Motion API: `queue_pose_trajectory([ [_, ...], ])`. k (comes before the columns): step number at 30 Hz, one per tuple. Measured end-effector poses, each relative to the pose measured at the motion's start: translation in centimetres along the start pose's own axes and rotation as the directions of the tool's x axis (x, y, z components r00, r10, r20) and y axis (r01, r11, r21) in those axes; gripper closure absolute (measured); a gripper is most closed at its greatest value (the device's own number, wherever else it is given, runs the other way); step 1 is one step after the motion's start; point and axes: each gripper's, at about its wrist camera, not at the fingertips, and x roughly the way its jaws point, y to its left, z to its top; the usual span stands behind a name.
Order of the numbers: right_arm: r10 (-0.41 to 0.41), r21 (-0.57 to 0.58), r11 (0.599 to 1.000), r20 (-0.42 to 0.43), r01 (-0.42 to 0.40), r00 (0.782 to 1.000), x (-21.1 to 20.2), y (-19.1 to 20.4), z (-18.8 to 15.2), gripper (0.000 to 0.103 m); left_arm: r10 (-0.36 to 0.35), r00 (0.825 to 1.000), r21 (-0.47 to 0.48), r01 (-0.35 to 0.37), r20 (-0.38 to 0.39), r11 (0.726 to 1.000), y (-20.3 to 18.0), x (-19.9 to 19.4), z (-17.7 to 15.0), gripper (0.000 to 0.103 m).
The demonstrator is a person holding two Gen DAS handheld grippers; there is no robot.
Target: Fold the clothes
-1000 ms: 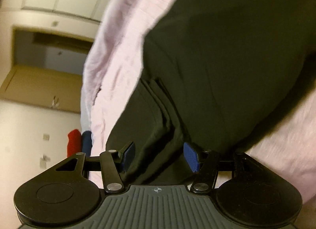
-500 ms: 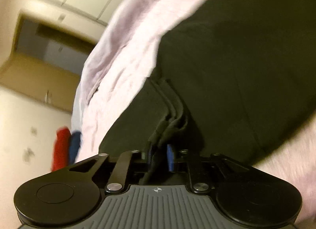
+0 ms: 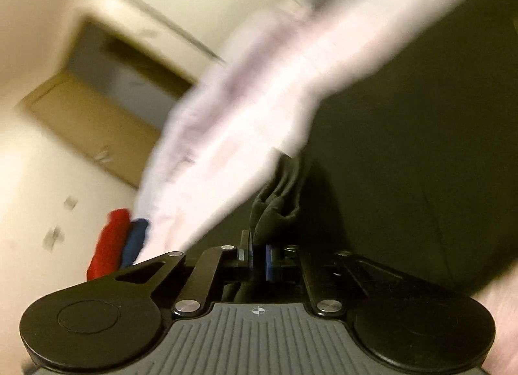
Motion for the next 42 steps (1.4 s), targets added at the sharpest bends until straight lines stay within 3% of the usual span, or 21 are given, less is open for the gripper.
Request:
queue_pose_trajectory([
  [2,-0.032,-0.026,0.999,0.019,0.033,0.999,-0.9,0.0,-0.4,0.098,-0.002,1.000,0.012,0.002,-0.004,1.000,-0.1,0.2,0.1,0.078],
  [7,-0.110,0.144,0.983,-0.057,0.117,0.992,0.8,-4.1,-2.1,0.098,0.010,1.000,0.056,-0.009,-0.011,0.998,-0.7,0.4,0.3,0.079],
  [10,-0.038,0.060,0.998,0.019,0.037,0.999,-0.3,-1.7,-0.7,0.098,0.012,1.000,0.058,-0.011,-0.018,0.998,-0.6,0.1,0.7,0.082],
  [14,0.037,-0.012,0.999,0.064,-0.036,0.997,-0.6,0.9,1.1,0.098,-0.079,0.997,0.064,0.081,-0.024,0.995,-1.6,-1.8,1.6,0.086],
  [19,0.095,0.019,0.995,0.064,-0.097,0.993,-0.5,1.7,2.2,0.098,-0.256,0.965,0.093,0.260,-0.051,0.961,-4.5,-3.6,1.3,0.086],
  [21,0.118,0.015,0.993,0.072,-0.119,0.990,-1.8,2.1,2.6,0.098,-0.273,0.960,0.108,0.279,-0.066,0.954,-5.9,-2.9,0.6,0.085],
  [25,0.164,-0.013,0.986,0.099,-0.164,0.981,-2.1,4.8,3.8,0.098,-0.163,0.987,0.045,0.163,-0.007,0.986,-6.6,-0.2,-0.6,0.085],
  [27,0.181,-0.035,0.983,0.140,-0.178,0.973,-3.0,5.7,4.3,0.098,-0.037,0.999,0.036,0.036,0.025,0.999,-6.7,0.3,-0.9,0.092],
  [28,0.184,-0.042,0.983,0.168,-0.180,0.968,-3.4,5.9,4.6,0.098,0.012,1.000,0.065,-0.014,0.025,0.998,-6.9,0.5,-1.1,0.100],
  [30,0.138,-0.037,0.990,0.188,-0.134,0.972,-3.9,5.2,4.8,0.098,0.099,0.995,0.157,-0.098,0.005,0.983,-7.4,0.7,-1.8,0.100],
  [33,0.008,0.026,1.000,0.138,-0.012,0.990,-2.7,2.2,4.3,0.098,0.164,0.986,0.201,-0.159,-0.013,0.967,-7.8,1.1,-3.0,0.100],
  [34,-0.065,0.076,0.995,0.091,0.058,0.994,-1.3,0.1,3.5,0.098,0.180,0.984,0.205,-0.173,-0.017,0.964,-7.8,1.3,-3.2,0.100],
  [37,-0.172,0.254,0.949,-0.071,0.185,0.983,1.5,-5.3,0.8,0.098,0.217,0.976,0.244,-0.205,-0.023,0.948,-8.6,1.3,-3.5,0.100],
  [40,-0.155,0.176,0.972,-0.034,0.158,0.987,0.9,-3.9,0.9,0.098,0.253,0.967,0.289,-0.237,-0.019,0.928,-8.8,0.7,-3.4,0.100],
  [42,-0.113,0.124,0.986,-0.002,0.112,0.994,0.0,-2.2,1.5,0.098,0.243,0.969,0.259,-0.225,-0.038,0.939,-8.1,0.3,-3.3,0.100],
])
